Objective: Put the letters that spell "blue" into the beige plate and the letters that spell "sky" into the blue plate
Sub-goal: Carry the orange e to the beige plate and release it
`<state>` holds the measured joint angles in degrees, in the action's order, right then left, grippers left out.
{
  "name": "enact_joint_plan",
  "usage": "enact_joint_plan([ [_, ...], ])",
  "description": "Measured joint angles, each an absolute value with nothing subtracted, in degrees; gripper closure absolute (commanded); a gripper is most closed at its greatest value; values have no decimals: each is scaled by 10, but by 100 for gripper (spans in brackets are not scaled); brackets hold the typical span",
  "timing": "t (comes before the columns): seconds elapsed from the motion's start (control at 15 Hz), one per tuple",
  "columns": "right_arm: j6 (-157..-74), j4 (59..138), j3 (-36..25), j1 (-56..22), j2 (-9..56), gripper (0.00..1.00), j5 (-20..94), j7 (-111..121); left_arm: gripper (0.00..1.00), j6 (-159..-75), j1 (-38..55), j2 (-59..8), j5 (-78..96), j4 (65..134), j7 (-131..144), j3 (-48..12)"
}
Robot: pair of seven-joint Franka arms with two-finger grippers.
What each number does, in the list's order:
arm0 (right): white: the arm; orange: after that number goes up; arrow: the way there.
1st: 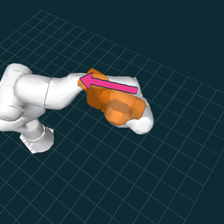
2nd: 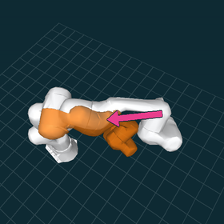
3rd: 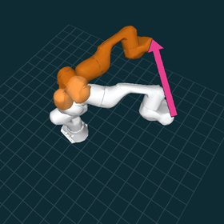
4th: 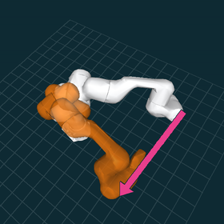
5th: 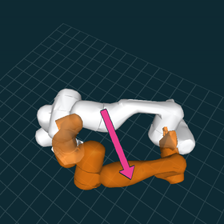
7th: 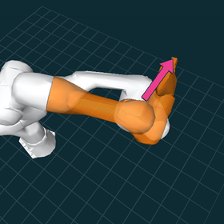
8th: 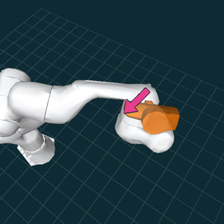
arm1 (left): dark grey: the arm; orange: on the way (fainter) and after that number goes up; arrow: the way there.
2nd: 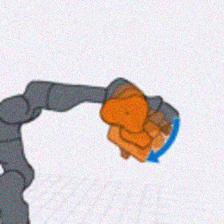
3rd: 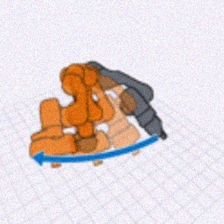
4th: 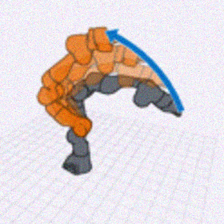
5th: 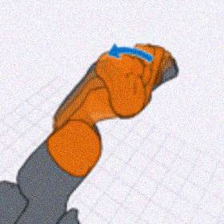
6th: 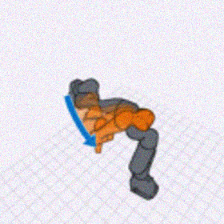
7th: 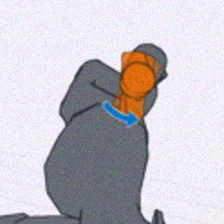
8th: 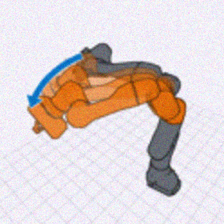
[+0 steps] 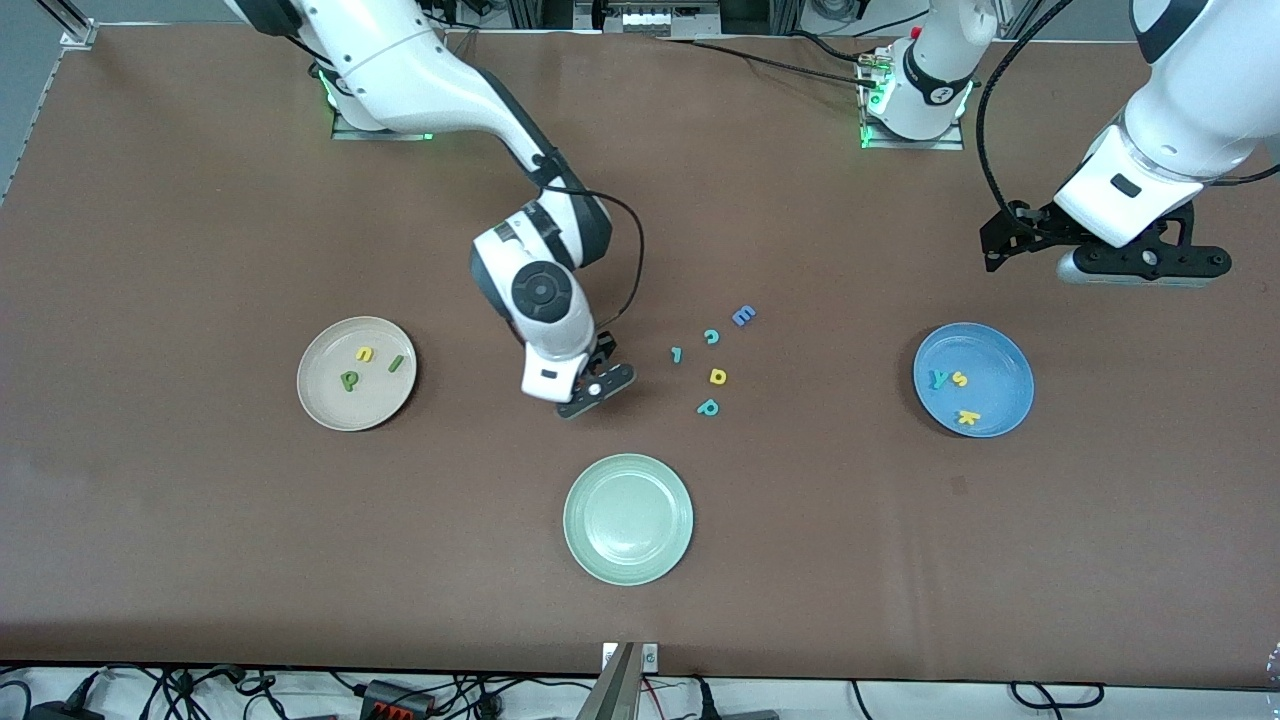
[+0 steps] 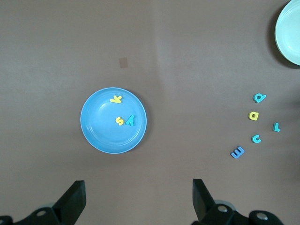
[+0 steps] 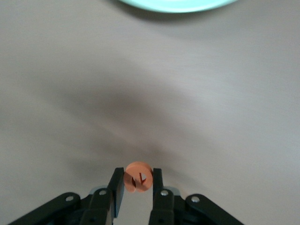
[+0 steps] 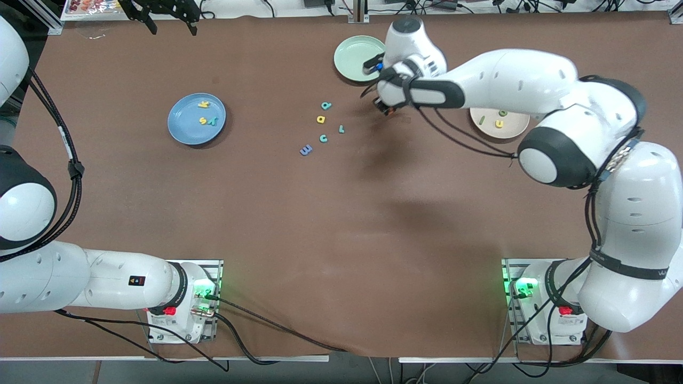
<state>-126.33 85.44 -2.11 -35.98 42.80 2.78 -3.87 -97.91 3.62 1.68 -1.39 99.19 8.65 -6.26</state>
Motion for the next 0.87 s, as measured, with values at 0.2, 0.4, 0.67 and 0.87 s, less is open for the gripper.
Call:
enact_joint_plan([
  [0.2, -1185, 859, -32, -304, 384, 87, 28, -41, 0, -979, 36, 17, -14, 992, 87, -63],
  [0.4, -1153, 895, -35, -234, 358, 86, 27, -20, 0, -979, 36, 17, -14, 992, 87, -63],
  [0.67, -1154, 957, -36, -157, 349, 86, 27, 11, 0, -979, 36, 17, -14, 992, 87, -63],
  [0.87, -1156, 993, -38, -144, 342, 84, 27, 12, 0, -979, 36, 17, -14, 992, 87, -63],
])
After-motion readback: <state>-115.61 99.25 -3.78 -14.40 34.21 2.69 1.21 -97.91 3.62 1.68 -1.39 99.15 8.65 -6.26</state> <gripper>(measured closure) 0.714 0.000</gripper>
